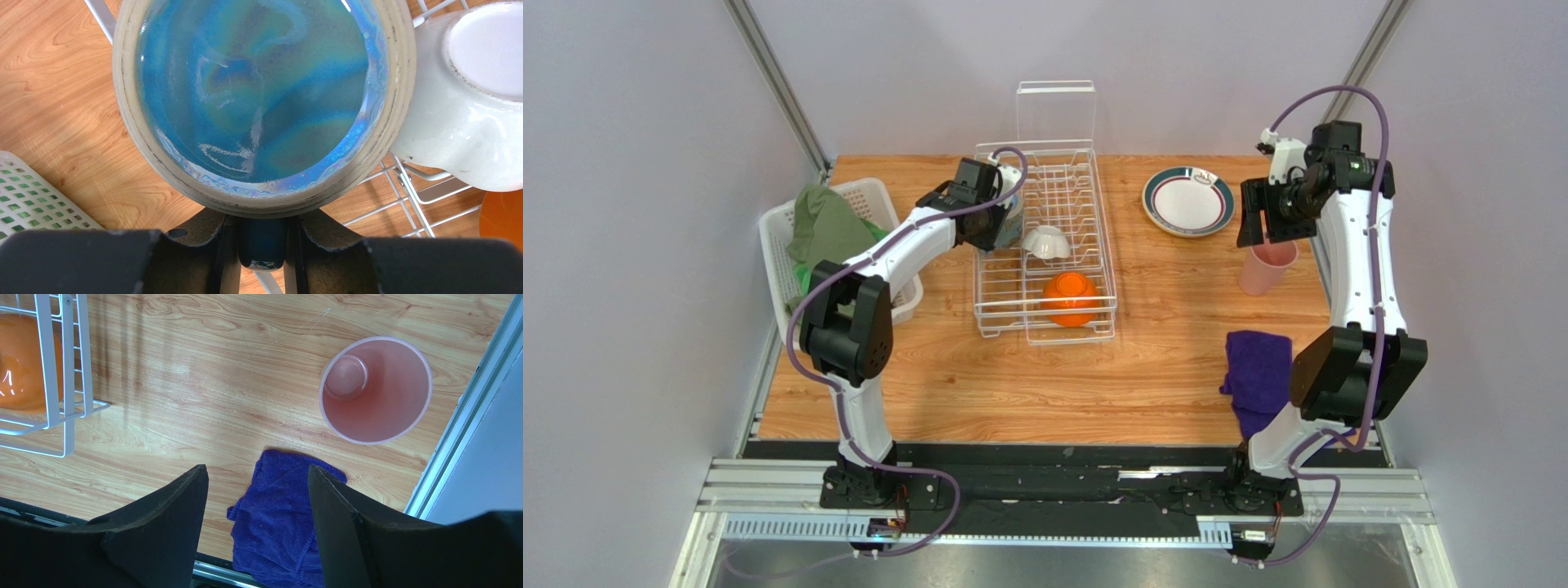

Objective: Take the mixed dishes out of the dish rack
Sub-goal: Pick up the cup from the dish rack, then place the cup at the center of the board.

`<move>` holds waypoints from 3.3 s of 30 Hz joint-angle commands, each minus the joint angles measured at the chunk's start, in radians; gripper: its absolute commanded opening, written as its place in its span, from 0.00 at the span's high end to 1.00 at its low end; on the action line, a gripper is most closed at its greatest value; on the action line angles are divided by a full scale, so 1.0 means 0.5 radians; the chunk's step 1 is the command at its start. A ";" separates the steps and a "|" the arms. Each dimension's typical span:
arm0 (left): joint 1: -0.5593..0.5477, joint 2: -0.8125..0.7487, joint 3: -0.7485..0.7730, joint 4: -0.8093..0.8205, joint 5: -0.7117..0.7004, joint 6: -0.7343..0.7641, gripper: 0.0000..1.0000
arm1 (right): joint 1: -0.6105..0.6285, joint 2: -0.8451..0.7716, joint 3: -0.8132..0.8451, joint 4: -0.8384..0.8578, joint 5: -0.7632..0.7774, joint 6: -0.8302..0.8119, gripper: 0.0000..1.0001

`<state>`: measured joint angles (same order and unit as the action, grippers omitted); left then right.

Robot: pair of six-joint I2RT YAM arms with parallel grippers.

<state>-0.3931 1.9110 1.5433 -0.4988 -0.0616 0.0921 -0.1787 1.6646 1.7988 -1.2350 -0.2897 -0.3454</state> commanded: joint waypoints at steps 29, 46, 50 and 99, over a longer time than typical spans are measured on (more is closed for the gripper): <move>0.258 -0.597 0.380 -0.125 0.721 -0.325 1.00 | 0.008 -0.243 -0.118 0.374 -0.788 0.251 0.33; 0.347 -1.011 -0.015 0.564 1.807 -1.156 1.00 | 0.409 -0.412 -0.818 2.144 -1.442 1.377 0.11; 0.348 -1.073 -0.163 0.877 1.921 -1.466 1.00 | 0.449 -0.399 -0.895 2.512 -1.455 1.660 0.09; 0.314 -0.978 -0.911 2.804 1.900 -2.838 1.00 | 1.115 0.190 -0.533 3.363 -1.068 2.246 0.32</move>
<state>-0.2283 1.4384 1.0672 0.7128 0.9195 -1.2972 0.3553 1.7355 1.4742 0.3798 -0.8680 0.7521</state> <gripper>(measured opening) 0.326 0.719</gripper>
